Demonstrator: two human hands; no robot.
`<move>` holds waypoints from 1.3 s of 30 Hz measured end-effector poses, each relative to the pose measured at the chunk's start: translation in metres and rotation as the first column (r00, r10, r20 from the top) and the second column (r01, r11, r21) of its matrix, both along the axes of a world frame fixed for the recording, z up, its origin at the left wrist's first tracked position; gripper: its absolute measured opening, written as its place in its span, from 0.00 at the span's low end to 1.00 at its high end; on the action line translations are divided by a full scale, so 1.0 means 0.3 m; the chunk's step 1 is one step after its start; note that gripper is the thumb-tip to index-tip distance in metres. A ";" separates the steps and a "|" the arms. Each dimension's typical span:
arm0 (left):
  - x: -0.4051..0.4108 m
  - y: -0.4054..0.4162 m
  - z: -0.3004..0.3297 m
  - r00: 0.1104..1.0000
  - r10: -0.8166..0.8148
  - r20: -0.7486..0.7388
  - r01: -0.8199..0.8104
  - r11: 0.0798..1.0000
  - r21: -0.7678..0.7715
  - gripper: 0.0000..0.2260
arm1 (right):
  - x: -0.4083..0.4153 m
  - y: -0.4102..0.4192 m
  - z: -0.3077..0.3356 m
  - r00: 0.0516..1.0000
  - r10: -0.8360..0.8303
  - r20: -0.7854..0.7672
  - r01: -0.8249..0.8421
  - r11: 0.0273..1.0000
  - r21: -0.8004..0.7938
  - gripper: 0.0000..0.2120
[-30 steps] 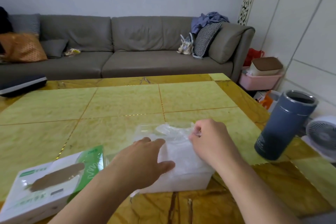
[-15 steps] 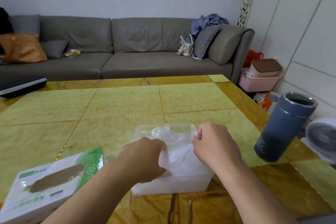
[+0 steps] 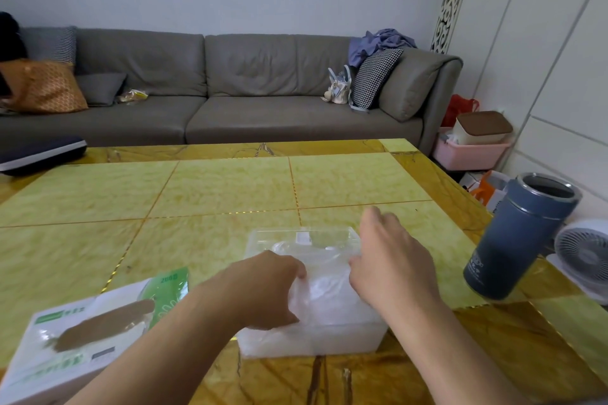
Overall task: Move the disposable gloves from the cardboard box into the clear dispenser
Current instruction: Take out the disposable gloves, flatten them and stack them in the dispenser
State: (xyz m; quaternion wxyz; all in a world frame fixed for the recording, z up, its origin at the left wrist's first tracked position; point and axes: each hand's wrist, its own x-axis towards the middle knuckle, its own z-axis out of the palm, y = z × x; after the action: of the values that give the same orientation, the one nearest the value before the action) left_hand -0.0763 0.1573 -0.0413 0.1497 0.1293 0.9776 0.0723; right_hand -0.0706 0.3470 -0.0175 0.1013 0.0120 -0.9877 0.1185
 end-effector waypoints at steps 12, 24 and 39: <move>0.005 0.022 0.005 0.998 -0.063 -0.024 0.062 0.998 -0.019 0.27 | 0.015 -0.036 -0.033 0.878 0.235 0.417 -0.282 0.958 0.054 0.23; -0.031 0.011 0.018 0.981 -0.131 0.140 0.144 0.986 -0.089 0.34 | -0.039 -0.065 -0.044 0.801 0.229 0.553 -0.370 0.916 0.156 0.29; 0.085 0.080 0.084 0.994 -0.037 -0.104 0.026 0.994 -0.105 0.17 | -0.066 -0.110 -0.022 0.703 0.172 0.690 -0.397 0.900 0.180 0.24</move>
State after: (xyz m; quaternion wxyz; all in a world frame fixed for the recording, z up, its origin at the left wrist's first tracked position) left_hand -0.0509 0.1813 -0.0161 0.1054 0.1402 0.9844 0.0123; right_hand -0.0902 0.3140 -0.0242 -0.2764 0.1398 -0.9504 -0.0297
